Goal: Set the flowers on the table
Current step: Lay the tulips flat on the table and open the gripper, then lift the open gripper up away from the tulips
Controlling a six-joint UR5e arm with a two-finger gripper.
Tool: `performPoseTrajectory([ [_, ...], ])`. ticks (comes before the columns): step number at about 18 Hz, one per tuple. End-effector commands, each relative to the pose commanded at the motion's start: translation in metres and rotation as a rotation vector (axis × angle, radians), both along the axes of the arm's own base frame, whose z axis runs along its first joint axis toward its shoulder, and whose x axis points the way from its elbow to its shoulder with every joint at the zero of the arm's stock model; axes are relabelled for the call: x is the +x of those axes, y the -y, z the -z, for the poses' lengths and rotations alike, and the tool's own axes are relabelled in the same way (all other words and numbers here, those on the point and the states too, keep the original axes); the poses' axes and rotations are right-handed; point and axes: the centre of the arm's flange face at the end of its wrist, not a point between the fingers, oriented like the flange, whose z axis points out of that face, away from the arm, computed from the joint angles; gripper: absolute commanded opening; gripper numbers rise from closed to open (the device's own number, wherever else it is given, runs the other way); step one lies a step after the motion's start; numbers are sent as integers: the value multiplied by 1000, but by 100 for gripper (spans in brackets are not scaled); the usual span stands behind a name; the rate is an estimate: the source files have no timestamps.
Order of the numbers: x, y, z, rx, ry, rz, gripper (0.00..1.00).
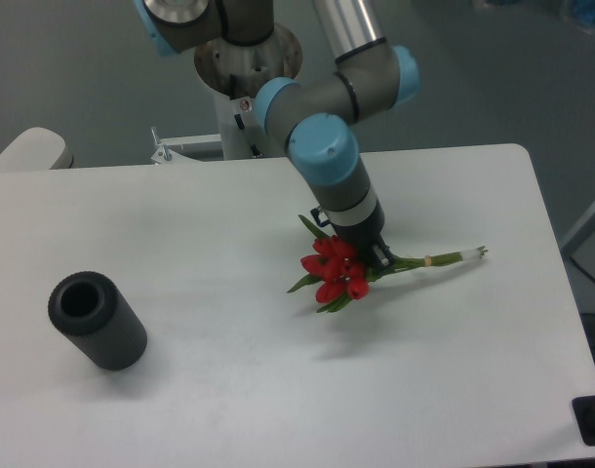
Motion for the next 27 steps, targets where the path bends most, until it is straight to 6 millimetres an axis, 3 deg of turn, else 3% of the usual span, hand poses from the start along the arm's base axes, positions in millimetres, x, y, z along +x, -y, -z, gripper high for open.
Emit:
performPoseTrajectory([
  [1, -2, -1, -2, 3, -4, 1, 36],
  [3, 0, -2, -2, 4, -6, -4, 57],
  [4, 1, -8, -1, 4, -6, 8, 61],
  [5, 0, -11, -5, 11, -15, 9, 70],
  [6, -3, -13, -12, 20, -26, 12, 85],
  [8, -7, -18, -23, 34, -43, 18, 99],
  [10, -10, -28, -37, 61, -64, 24, 99],
  [14, -14, -72, -93, 175, -126, 64, 100],
  [20, -26, -109, -146, 478, -56, -59, 100],
  [24, -34, -128, -171, 631, 15, -99, 100],
  [27, -45, -131, -181, 670, 47, -115, 100],
])
